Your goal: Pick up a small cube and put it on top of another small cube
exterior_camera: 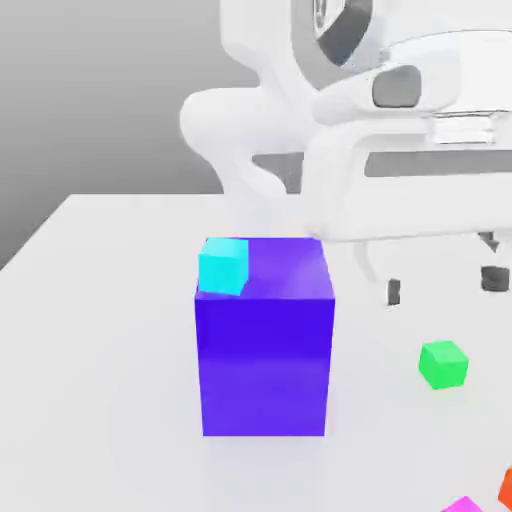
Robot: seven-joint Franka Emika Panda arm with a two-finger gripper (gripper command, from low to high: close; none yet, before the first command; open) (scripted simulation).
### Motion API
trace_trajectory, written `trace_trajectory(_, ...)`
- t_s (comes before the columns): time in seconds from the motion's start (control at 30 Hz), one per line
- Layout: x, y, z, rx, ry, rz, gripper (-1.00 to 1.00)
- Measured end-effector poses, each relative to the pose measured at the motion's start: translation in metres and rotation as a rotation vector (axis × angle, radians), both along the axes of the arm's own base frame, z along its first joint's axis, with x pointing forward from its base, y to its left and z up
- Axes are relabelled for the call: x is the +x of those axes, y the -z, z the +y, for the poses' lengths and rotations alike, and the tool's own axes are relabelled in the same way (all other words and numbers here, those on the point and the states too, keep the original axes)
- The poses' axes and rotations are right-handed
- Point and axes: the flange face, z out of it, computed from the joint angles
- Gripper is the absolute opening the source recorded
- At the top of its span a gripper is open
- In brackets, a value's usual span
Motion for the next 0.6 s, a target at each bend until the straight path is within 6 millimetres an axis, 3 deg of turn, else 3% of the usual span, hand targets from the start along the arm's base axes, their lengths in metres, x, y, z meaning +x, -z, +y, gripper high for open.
trace_trajectory(0.17, 0.006, 0.087, 0.03, -0.026, -0.069, 0.112, 0.0)
trace_trajectory(0.33, -0.004, 0.177, 0.062, -0.049, -0.147, 0.223, 0.0)
trace_trajectory(0.47, -0.008, 0.243, 0.07, -0.055, -0.167, 0.253, 0.0)
trace_trajectory(0.5, -0.009, 0.258, 0.07, -0.055, -0.167, 0.254, -1.0)
trace_trajectory(0.6, -0.009, 0.258, 0.07, -0.055, -0.167, 0.254, -1.0)
